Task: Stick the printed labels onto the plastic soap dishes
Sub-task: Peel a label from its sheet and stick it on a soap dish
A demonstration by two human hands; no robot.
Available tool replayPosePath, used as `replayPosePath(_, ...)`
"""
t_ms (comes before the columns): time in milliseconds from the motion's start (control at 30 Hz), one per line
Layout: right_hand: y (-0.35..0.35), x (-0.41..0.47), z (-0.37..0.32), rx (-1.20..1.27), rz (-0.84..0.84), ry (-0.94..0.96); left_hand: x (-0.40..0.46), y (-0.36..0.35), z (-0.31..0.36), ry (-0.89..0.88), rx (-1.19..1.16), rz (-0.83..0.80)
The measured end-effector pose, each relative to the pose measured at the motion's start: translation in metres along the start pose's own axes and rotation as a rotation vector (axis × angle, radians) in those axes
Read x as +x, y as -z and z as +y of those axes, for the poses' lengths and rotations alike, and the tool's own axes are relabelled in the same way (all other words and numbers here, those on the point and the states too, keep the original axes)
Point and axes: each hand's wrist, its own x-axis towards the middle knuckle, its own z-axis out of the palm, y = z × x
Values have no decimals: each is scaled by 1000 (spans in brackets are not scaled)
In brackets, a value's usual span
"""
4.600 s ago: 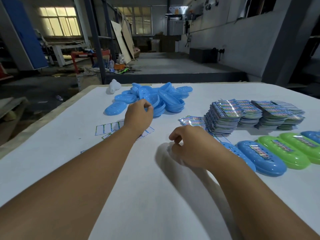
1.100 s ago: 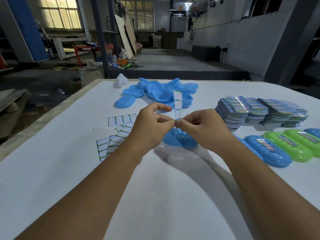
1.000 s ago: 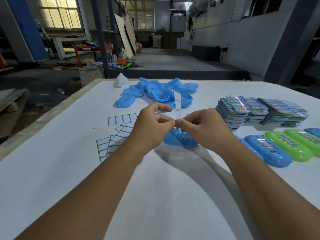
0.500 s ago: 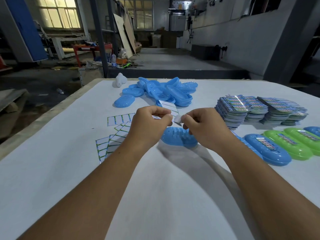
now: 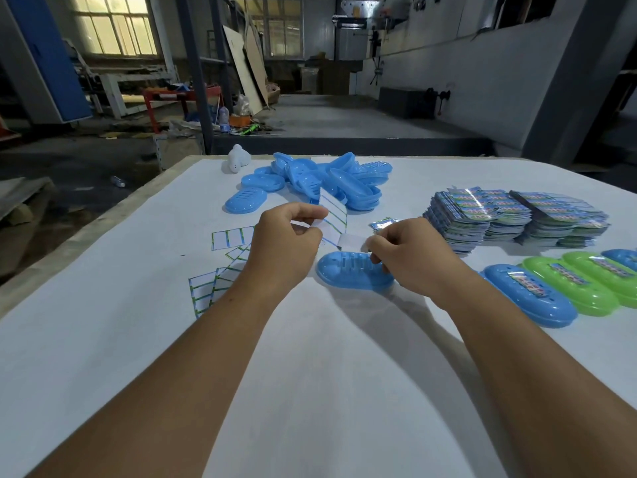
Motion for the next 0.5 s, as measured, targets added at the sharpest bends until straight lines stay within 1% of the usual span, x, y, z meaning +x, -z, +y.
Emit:
replayPosePath(267, 0, -1, 0, -77, 7, 30, 6, 3, -5, -14, -23, 68)
replayPosePath(500, 0, -1, 0, -276, 28, 95, 6, 2, -5, -9, -13, 61)
